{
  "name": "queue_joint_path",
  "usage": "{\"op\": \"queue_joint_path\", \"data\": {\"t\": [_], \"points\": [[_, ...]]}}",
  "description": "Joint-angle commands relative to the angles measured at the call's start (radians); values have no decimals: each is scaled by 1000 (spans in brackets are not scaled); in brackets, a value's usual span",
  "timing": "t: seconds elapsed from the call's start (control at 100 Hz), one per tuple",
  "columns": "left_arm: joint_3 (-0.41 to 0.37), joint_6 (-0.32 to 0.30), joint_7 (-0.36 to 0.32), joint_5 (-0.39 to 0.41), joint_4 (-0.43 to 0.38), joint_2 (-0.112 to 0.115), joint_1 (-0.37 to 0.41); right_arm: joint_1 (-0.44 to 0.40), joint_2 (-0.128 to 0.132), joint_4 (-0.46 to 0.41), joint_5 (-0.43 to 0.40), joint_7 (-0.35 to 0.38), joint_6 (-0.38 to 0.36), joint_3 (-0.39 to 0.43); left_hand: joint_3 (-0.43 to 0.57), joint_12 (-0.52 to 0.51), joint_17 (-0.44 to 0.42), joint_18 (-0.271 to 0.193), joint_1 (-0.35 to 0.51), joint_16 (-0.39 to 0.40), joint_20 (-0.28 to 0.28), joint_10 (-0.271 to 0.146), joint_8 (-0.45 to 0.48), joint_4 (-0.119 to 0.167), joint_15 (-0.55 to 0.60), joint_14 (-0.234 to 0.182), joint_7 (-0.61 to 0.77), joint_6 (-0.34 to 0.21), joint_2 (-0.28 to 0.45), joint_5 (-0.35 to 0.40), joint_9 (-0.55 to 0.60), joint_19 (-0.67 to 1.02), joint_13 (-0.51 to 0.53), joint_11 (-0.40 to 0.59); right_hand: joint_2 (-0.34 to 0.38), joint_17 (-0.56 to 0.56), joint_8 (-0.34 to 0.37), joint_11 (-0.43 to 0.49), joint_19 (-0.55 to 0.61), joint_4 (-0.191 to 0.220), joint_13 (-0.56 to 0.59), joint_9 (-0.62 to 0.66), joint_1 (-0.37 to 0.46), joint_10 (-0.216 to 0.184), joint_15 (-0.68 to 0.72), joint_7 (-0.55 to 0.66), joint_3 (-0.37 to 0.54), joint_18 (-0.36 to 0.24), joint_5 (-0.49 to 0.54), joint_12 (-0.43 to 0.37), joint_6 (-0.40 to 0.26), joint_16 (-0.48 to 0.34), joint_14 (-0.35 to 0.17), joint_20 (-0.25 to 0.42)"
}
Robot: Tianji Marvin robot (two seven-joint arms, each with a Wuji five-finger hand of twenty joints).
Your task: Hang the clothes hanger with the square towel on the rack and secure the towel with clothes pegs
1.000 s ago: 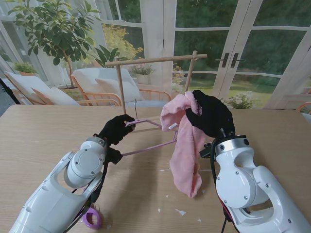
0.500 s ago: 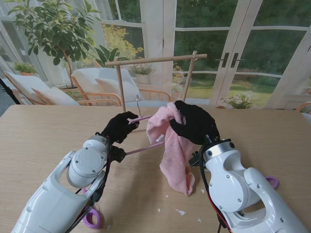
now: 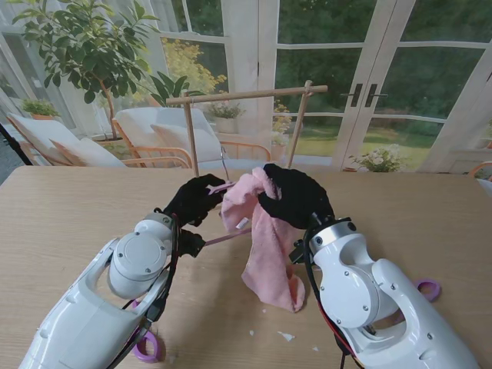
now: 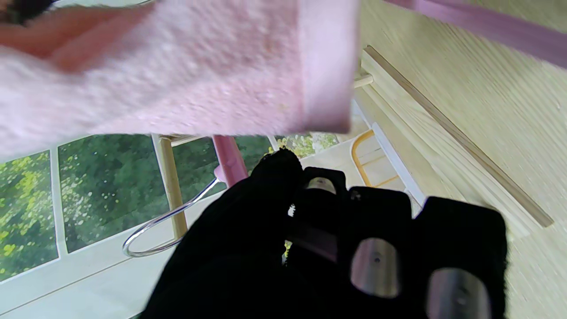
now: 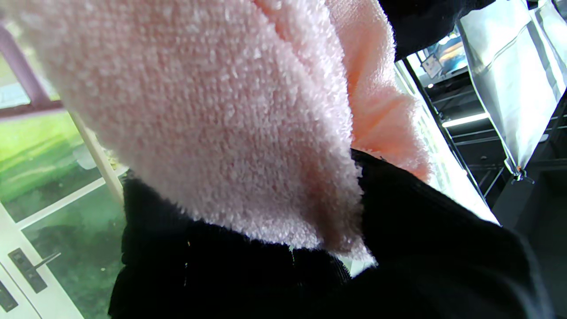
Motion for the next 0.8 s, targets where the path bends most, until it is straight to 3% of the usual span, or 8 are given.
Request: {"op": "queue_joint_path", "data": {"t": [0.0,0.57,0.63,0.79], "points": [[4,8,-10,-10,-24,-12,4,3,-8,3,-2,13,6,-9,-3,-3,18,-89,92,-10,63,-18,133,79,87,4,283,-5,108,93,-6,311,76,44,93,6,39,8,60,77,23,19,70,-3,18,60,14,-33,20,15,-63,13,20,470],[2,48,6,-95,-84,-24,24,96,-8,125,-43,31,105,-108,-24,-4,17,-79,110,-10,65,-7,131,86,86,7,276,8,118,87,-13,311,76,42,84,9,36,1,59,70,23,20,67,-5,12,47,11,-39,22,18,-65,14,21,469],[2,49,8,-96,-91,-24,26,106,-9,138,-46,27,116,-118,-25,-4,17,-79,112,-10,65,-8,131,86,86,7,276,9,119,87,-13,311,76,42,75,17,14,-4,60,54,30,29,71,-1,10,31,11,-41,30,14,-63,12,21,467],[8,52,14,-99,-102,-26,27,124,-13,158,-47,17,132,-141,-29,-4,17,-79,115,-10,65,-6,131,87,86,7,276,11,120,87,-15,311,76,42,22,61,-152,-9,77,-30,78,90,74,-4,10,-42,-4,-33,93,-1,-67,-3,26,455]]}}
